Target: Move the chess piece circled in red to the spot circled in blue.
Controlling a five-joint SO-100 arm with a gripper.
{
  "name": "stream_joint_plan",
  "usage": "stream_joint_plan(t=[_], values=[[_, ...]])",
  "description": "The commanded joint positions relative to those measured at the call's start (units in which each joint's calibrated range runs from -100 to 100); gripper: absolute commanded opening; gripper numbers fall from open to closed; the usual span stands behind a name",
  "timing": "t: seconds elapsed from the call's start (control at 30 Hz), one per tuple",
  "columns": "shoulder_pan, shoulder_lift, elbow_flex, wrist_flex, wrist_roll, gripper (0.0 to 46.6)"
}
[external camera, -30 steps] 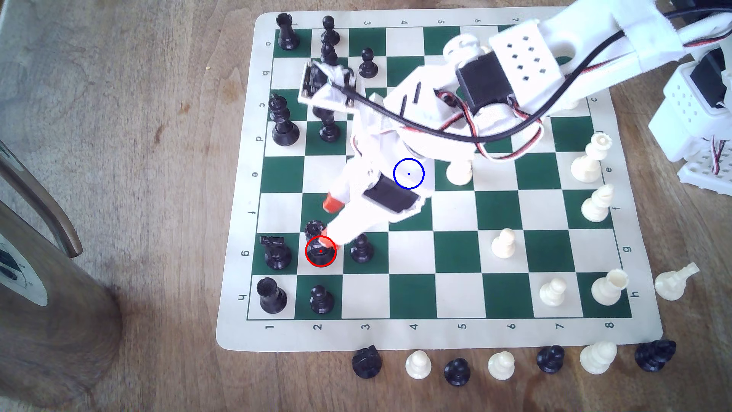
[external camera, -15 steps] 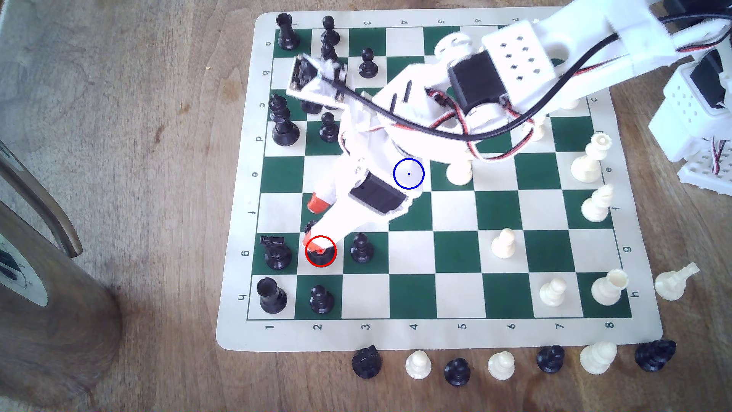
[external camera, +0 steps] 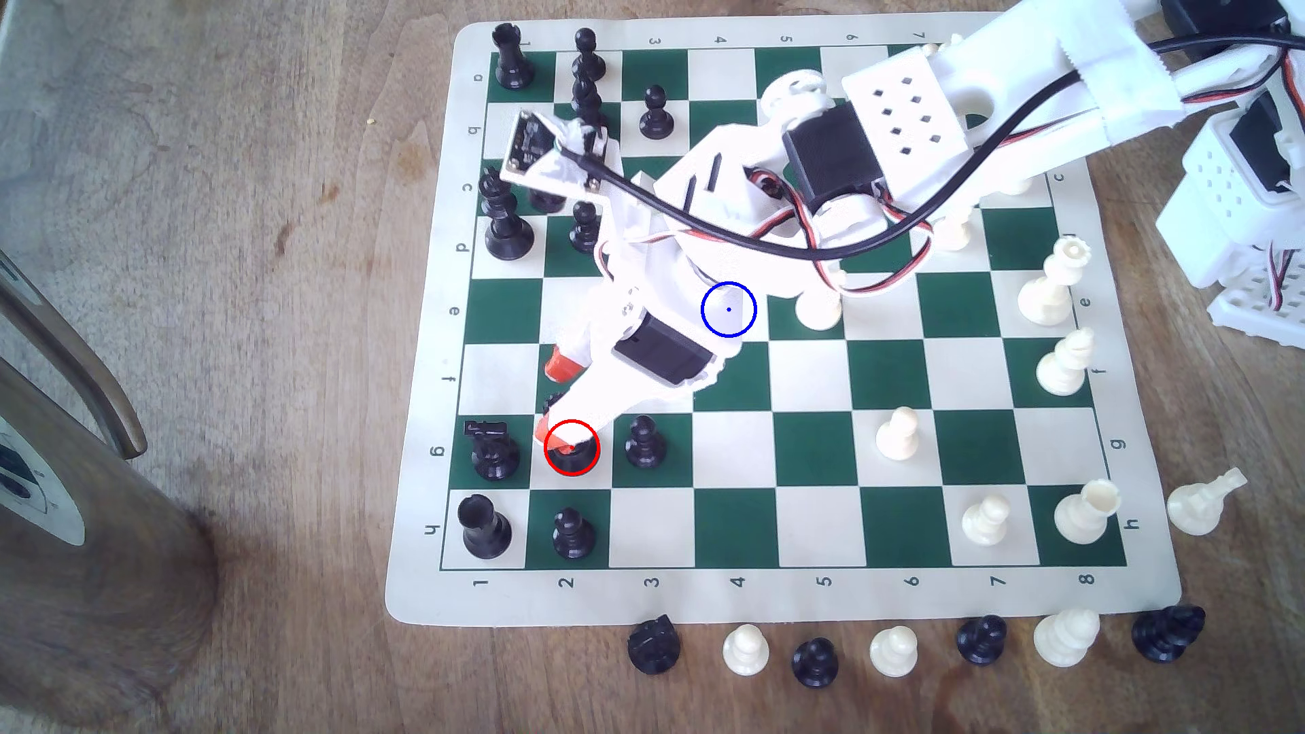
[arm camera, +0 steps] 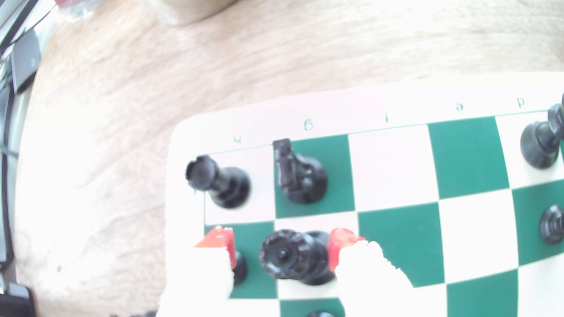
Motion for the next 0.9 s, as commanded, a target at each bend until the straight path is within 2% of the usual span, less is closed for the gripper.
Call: stream_joint_plan(t=[0.0,0.73,0.8,0.87], values=[[0.6,-1.8,-4.6,-1.2,-0.1,17.2],[0.6,0.1,-4.2,-2.5,-0.1,16.8],[0.6,0.1,-4.2,-2.5,-0.1,14.9],[0.7,0.1,-4.2,-2.5,-0.1,3.8]])
